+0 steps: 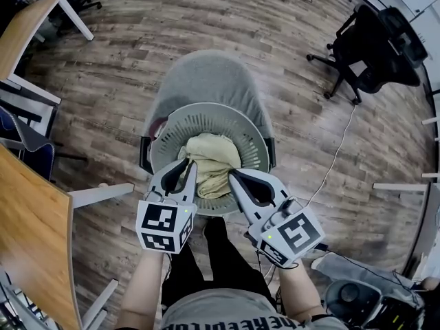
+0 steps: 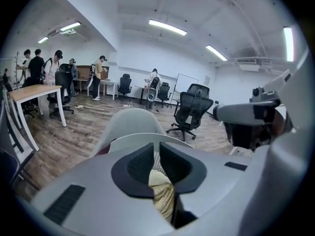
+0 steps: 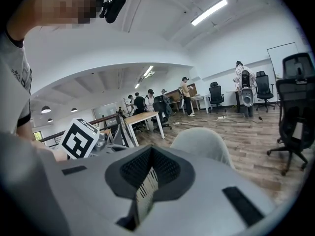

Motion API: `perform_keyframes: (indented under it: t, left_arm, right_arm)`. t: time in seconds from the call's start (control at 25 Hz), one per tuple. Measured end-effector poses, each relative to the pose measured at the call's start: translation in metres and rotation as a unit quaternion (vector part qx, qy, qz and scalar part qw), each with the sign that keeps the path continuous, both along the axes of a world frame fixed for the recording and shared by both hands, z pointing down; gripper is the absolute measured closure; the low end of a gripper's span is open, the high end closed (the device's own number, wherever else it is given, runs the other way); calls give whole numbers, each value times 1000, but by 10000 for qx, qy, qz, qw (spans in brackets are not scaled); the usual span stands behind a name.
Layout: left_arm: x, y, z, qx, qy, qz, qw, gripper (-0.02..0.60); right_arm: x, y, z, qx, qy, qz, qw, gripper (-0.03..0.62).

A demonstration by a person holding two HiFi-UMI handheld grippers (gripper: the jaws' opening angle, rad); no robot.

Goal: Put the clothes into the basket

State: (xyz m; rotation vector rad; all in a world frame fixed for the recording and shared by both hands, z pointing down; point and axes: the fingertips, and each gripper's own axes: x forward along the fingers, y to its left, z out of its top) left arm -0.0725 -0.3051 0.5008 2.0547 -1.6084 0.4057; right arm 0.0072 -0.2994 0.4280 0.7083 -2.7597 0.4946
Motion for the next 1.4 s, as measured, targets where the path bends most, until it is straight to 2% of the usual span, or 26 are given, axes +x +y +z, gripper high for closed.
perform_keyframes:
  t: [0.2,0.44,0.72,1.4]
  left_arm:
    - [0,8,-15,173,89,151,9997,566]
    - [-2,23,-37,363,381,445,9976,569]
    - [8,33,-69,491,276,874,9946,569]
    - [15,87,-143,1275,199,1654,9778,569]
  right_arm:
    - [-4,10,-4,74,-14,65,10000,585]
    - [-17,28,-14,222,-66,258,9994,585]
    - [-13,41,-42,376,-130,508,9979,585]
    - [-19,96,-95,1072,-119,1026,9889,585]
